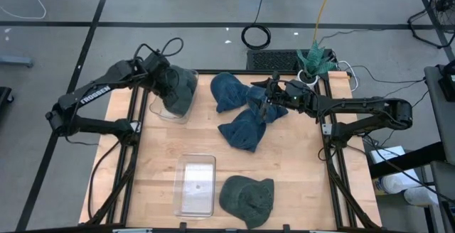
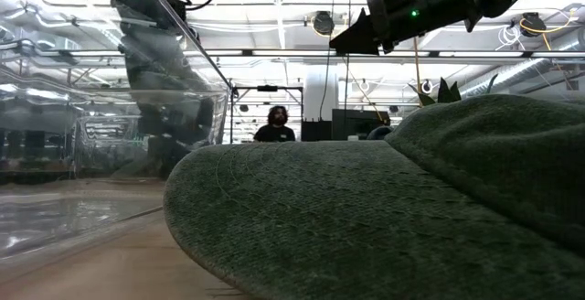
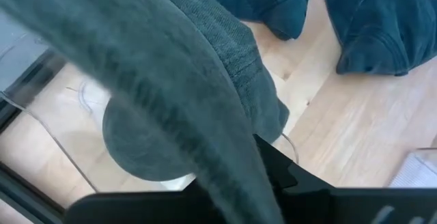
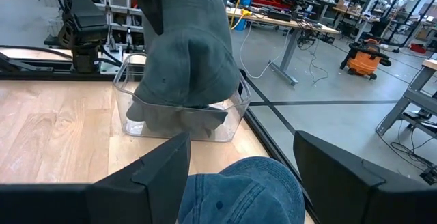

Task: Pick & Place hat
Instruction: Put the top green cap into the top transparent bin

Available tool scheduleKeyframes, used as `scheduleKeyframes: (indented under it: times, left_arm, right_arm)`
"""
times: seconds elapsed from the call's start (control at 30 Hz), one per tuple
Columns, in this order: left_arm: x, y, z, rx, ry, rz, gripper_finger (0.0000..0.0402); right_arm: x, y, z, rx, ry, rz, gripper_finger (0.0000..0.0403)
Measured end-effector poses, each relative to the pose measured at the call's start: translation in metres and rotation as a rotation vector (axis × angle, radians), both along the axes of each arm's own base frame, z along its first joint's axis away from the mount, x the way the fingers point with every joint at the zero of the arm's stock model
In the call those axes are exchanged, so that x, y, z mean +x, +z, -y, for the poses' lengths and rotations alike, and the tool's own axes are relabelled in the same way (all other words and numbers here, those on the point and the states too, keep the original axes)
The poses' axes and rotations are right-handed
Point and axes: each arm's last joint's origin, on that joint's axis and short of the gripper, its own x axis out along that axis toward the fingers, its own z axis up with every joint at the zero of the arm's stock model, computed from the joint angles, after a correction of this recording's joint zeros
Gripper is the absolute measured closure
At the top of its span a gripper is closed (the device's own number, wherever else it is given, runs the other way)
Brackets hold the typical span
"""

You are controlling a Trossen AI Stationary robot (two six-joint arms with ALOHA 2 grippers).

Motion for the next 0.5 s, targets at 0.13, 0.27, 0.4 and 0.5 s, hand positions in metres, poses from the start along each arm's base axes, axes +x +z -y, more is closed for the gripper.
scheduleKeyframes:
  times: [0.13, 0.27, 0.4, 0.5]
  left_arm:
    - [0.005, -0.005, -0.003, -0.016, 0.000, -0.020, 0.0392]
    - [0.012, -0.013, -0.008, -0.034, -0.002, -0.057, 0.0392]
    - [0.021, -0.024, -0.015, -0.062, -0.012, -0.105, 0.0392]
    - [0.029, -0.032, -0.021, -0.073, -0.015, -0.127, 0.0392]
  right_arm:
    - [0.000, 0.000, 0.000, 0.000, 0.000, 0.000, 0.0156]
    - [0.000, 0.000, 0.000, 0.000, 0.000, 0.000, 0.0156]
    - [0.000, 0.000, 0.000, 0.000, 0.000, 0.000, 0.0156]
    - [0.000, 0.000, 0.000, 0.000, 0.000, 0.000, 0.0156]
